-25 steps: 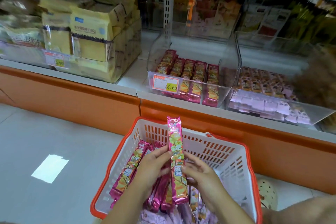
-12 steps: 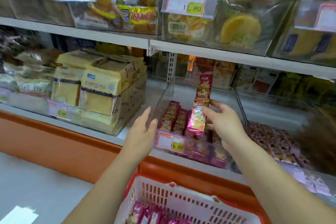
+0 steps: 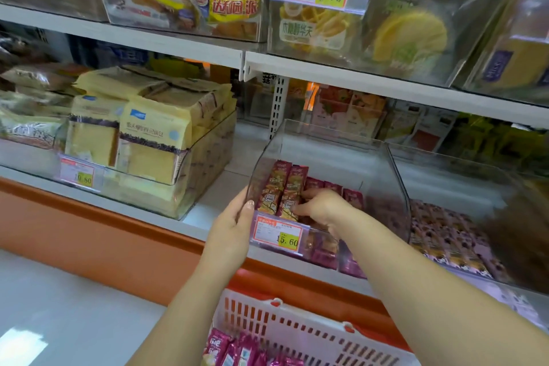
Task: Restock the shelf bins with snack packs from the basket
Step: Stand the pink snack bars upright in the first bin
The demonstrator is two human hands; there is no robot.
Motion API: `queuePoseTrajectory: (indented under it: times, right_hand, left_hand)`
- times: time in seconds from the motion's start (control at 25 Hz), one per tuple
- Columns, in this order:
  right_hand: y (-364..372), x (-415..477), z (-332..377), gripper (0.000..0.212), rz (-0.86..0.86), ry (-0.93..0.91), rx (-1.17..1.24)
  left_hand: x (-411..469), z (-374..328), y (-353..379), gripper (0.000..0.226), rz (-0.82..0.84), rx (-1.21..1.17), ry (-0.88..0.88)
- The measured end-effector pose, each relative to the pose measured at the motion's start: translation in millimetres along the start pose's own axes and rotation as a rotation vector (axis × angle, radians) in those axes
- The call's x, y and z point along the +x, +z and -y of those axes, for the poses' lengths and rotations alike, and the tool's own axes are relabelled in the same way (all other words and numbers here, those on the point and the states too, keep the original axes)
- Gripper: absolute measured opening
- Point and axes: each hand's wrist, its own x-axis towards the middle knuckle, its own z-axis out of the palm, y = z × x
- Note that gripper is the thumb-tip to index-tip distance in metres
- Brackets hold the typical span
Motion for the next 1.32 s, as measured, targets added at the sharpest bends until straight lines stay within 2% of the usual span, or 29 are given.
queuePoseTrajectory:
  times: [0.04,0.16,0.24,0.28,0.36,0.48,0.6,0.72,0.84,1.0,1.12,1.24,1.32]
  right_hand:
    - [-2,-8,1,0.057,-0.062,-0.064,0.013]
    - [-3,-67,-10,0.034,-0.483,-0.414,0.297]
    - [11,-111,-38,0.028,-0.59,-0.515,0.556]
    - [28,-126,-63,0.028,-0.573,-0.463,0.593]
    - [68,-139,-119,0.029,-0.454,-0.201,0.474]
    - [133,-147,-207,0.037,0.001,0.279,0.195]
    - [178,-161,-259,0.057,0.313,0.468,0.116]
    - [198,-165,-272,0.077,0.365,0.518,0.279]
    - [208,-162,-268,0.083,0.355,0.501,0.4]
    - [201,-166,-262,0.07,0.289,0.505,0.599]
    - [175,-173,-257,0.058,0.277,0.515,0.709]
    - [153,-186,-254,0.059,0.299,0.396,0.725]
    - [145,-192,-258,0.061,0.302,0.357,0.769]
  left_hand:
    - [-2,1,1,0.026,-0.017,-0.017,0.003]
    - [-14,13,-1,0.029,-0.133,-0.042,-0.019]
    - [-24,34,0,0.031,-0.245,-0.074,-0.063]
    - [-33,48,4,0.031,-0.268,-0.06,-0.097]
    - [-59,75,15,0.026,-0.21,0.027,-0.149]
    - [-106,115,35,0.023,0.056,0.184,-0.255]
    - [-140,149,43,0.029,0.26,0.331,-0.363]
    - [-154,163,41,0.034,0.324,0.335,-0.462]
    - [-158,173,40,0.032,0.306,0.351,-0.527]
    - [-156,175,41,0.03,0.35,0.329,-0.6]
    - [-155,169,50,0.038,0.409,0.334,-0.607]
    - [-153,163,62,0.046,0.474,0.022,-0.752]
    - [-151,154,69,0.044,0.476,-0.166,-0.777]
